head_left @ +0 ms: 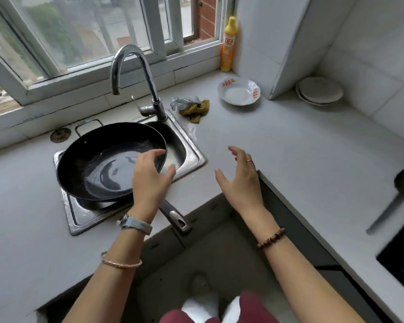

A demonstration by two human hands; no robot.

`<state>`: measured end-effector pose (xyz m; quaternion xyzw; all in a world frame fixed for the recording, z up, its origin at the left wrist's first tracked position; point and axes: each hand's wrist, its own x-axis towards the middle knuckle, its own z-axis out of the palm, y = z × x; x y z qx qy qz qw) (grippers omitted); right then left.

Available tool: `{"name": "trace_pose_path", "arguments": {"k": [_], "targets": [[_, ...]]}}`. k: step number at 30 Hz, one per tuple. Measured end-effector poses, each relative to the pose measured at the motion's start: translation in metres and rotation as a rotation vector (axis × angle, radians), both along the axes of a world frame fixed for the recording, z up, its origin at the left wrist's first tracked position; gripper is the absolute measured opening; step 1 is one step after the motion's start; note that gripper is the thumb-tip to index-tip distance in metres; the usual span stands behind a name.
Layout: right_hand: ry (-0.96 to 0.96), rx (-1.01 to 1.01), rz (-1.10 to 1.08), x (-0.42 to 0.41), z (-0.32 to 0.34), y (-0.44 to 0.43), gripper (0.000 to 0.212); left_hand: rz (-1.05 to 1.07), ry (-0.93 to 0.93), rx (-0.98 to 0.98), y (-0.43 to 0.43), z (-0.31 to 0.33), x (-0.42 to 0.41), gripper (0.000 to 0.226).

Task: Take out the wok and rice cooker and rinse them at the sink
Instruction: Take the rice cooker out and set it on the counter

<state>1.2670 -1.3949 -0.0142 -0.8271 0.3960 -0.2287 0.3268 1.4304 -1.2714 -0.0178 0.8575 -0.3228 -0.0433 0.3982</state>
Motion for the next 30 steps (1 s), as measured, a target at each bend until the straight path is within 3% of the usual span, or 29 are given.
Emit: {"name": "trace_pose_path", "arguments": {"k": [6, 15, 30], "targets": [[-0.064, -0.055, -0.275, -0.102, 0.022, -0.023, 0.052, -0.282, -0.103, -0.058, -0.058, 0.023, -0.056, 0.036], [-0.138, -0.192, -0.708, -0.300, 0.032, 0.019, 0.046, -0.736, -0.072, -0.068, -0.098, 0.036, -0.216, 0.033], [-0.177, -0.259, -1.323, -0.586, 0.041, 0.237, 0.042, -1.386, 0.052, -0.125, -0.046, 0.034, -0.520, 0.029]]}}
